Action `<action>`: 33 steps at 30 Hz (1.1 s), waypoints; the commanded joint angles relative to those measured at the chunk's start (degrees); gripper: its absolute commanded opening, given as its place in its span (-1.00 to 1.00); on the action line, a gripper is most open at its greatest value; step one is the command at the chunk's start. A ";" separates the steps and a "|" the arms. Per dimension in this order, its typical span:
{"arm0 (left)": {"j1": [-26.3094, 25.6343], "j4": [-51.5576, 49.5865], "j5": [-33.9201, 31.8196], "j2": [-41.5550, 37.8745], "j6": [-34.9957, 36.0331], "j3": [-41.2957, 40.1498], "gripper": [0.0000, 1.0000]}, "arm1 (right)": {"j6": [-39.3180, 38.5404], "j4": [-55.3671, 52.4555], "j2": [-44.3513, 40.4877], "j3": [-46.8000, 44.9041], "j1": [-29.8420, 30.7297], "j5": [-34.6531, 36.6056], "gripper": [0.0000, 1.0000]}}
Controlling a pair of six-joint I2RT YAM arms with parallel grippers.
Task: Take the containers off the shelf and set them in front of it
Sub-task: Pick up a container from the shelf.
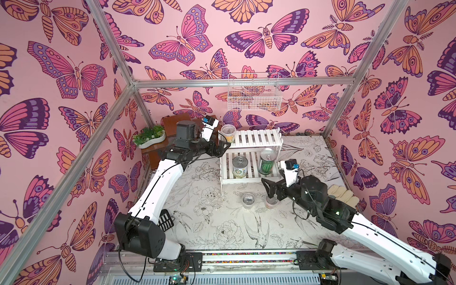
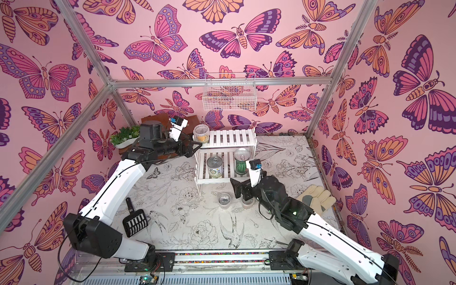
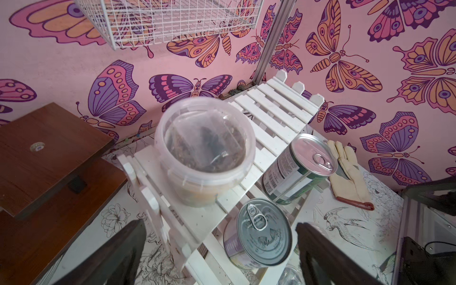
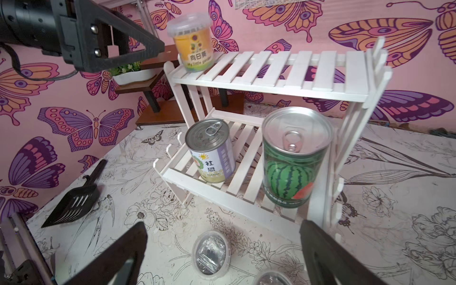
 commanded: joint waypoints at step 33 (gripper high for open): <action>-5.16 0.25 -7.26 12.12 4.98 13.08 0.08 | 3.03 -6.80 -1.84 1.53 -15.24 -15.88 0.98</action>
